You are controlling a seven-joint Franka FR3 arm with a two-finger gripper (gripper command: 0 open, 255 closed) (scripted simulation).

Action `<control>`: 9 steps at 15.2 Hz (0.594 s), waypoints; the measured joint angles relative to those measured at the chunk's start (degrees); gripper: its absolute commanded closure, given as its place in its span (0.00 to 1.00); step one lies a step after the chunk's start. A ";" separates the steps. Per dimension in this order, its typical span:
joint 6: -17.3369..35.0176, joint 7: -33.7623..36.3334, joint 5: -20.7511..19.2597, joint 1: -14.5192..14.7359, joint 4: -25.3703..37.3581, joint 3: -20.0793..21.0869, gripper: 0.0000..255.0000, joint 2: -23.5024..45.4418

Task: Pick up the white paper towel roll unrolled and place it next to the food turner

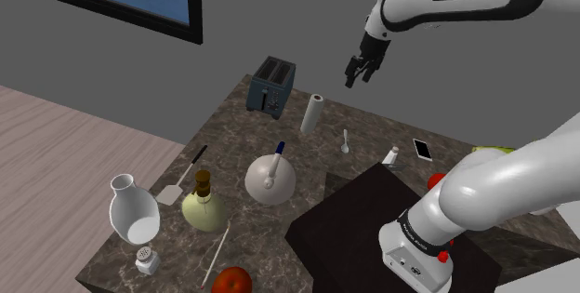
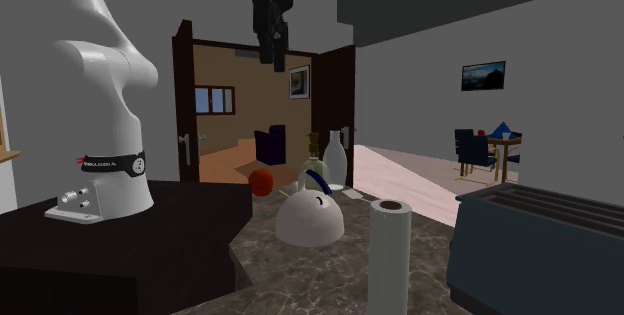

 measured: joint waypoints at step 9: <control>11.47 -7.94 2.51 -0.05 8.13 -3.98 0.00 19.63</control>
